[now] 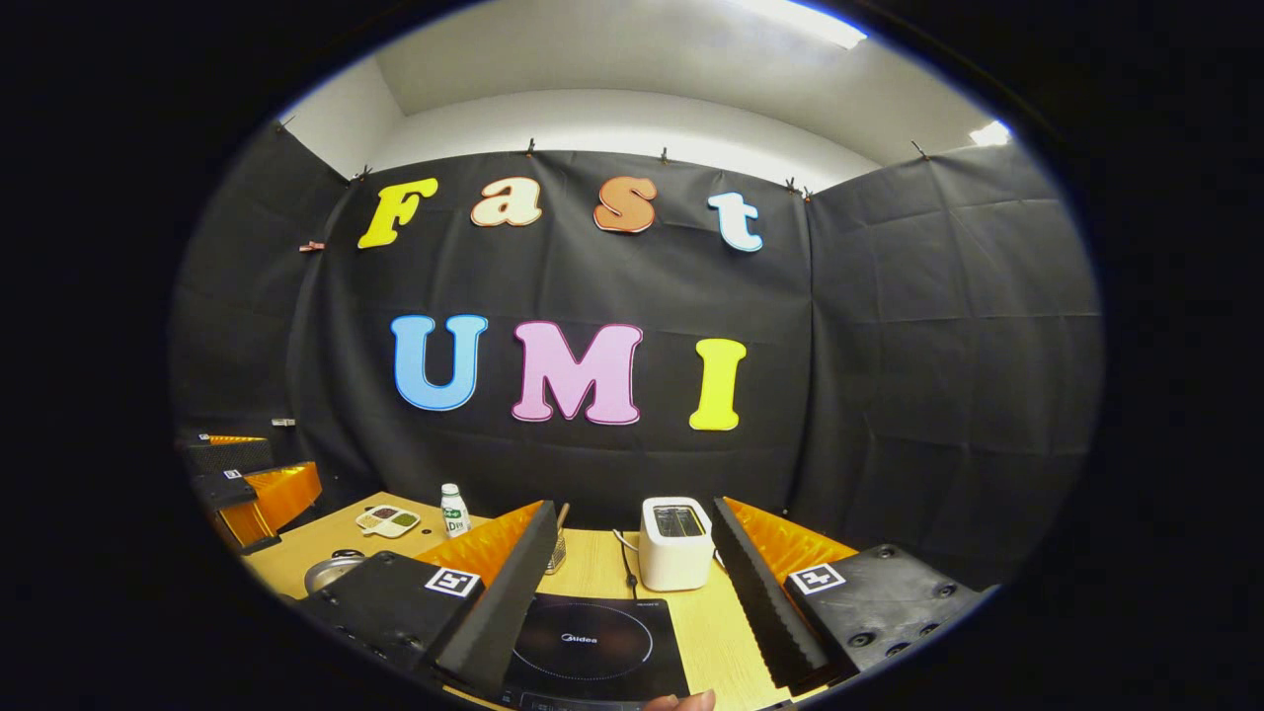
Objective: First push the handle of the pot to place it horizontally, then grasp the pot with both hands and set it on the induction cooktop.
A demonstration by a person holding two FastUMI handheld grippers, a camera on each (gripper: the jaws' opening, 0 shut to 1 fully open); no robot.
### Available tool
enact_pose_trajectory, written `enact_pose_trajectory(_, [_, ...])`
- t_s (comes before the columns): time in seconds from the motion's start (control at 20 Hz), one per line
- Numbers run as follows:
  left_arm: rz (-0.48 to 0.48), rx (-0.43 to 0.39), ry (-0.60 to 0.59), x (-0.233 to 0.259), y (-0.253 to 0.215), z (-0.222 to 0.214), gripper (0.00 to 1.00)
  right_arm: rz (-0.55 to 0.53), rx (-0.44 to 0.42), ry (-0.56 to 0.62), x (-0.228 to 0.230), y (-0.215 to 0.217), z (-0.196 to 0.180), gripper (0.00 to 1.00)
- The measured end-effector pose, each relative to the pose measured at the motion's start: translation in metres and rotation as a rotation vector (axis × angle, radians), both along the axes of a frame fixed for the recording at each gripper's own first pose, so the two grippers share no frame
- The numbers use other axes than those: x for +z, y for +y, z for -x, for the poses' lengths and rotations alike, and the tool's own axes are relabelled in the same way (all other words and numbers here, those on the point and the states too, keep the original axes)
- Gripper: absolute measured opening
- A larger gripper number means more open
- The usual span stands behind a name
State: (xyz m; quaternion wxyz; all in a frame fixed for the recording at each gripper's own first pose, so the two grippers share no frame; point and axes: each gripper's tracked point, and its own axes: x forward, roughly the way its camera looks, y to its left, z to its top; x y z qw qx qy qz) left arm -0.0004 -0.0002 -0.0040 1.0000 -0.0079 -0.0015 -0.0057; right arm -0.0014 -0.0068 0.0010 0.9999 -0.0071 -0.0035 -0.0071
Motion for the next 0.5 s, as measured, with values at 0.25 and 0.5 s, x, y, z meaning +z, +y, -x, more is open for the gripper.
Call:
enact_pose_trajectory(0.25, [0.001, -0.046, -0.014, 0.007, -0.005, 0.004, 0.69, 0.004, 0.004, 0.002, -0.001, 0.002, 0.000, 0.97])
enact_pose_trajectory(0.5, [-0.008, -0.166, 0.064, -0.016, -0.023, 0.016, 0.06, 0.009, 0.007, 0.004, -0.003, 0.003, 0.002, 0.98])
